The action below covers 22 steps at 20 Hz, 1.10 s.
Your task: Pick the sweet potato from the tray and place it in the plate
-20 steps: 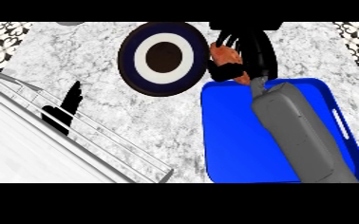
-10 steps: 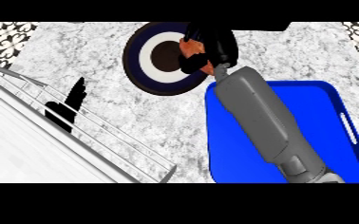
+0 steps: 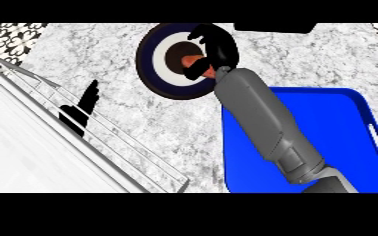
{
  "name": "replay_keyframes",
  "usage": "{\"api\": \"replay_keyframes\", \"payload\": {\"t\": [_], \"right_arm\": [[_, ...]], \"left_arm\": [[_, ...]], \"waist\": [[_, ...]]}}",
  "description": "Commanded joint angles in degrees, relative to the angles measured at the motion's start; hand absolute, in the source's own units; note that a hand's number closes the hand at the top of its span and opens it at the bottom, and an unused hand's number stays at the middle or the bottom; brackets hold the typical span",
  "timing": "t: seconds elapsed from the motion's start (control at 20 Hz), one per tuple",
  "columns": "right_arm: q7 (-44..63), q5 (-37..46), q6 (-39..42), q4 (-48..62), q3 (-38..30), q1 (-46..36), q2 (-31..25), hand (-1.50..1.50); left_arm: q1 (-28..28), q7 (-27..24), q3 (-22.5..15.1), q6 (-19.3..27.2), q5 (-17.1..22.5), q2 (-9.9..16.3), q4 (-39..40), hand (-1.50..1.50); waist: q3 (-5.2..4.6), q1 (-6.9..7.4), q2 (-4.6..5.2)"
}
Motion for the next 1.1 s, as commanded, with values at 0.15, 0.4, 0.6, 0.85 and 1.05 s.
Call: {"api": "replay_keyframes", "payload": {"t": [0.15, 0.4, 0.6, 0.85, 1.05], "right_arm": [[-4.3, -6.8, -3.8, 6.1, -0.4, -1.1, 0.6, -1.50], [-11.3, -16.5, -6.9, 3.4, -5.4, -0.6, 0.6, -1.50], [-16.4, -21.6, -13.6, 2.3, -9.8, 0.3, 0.6, -1.50], [-19.1, -24.9, -17.3, 3.4, -14.4, 1.2, 0.6, -1.50], [-25.9, -28.3, -15.8, 2.1, -18.6, 7.5, -1.9, -1.50]], "left_arm": [[-8.0, -2.0, -2.4, -0.9, -0.7, -3.1, -4.3, 0.00], [-8.5, -1.0, -3.3, 0.1, -1.4, -4.1, -4.7, 0.00], [-7.8, -1.8, -1.6, -0.8, -0.4, -2.8, -2.7, 0.00], [-6.5, -0.9, -1.2, 0.3, -0.9, -1.9, -4.8, 0.00], [-3.2, -2.1, -0.1, 0.1, 0.1, -1.1, -6.4, 0.00]], "waist": [[-1.59, 1.10, 0.34], [-1.38, 0.84, 0.03], [-1.47, -0.73, -0.06], [-1.52, -3.05, -0.78], [-1.51, -4.43, -1.02]]}}
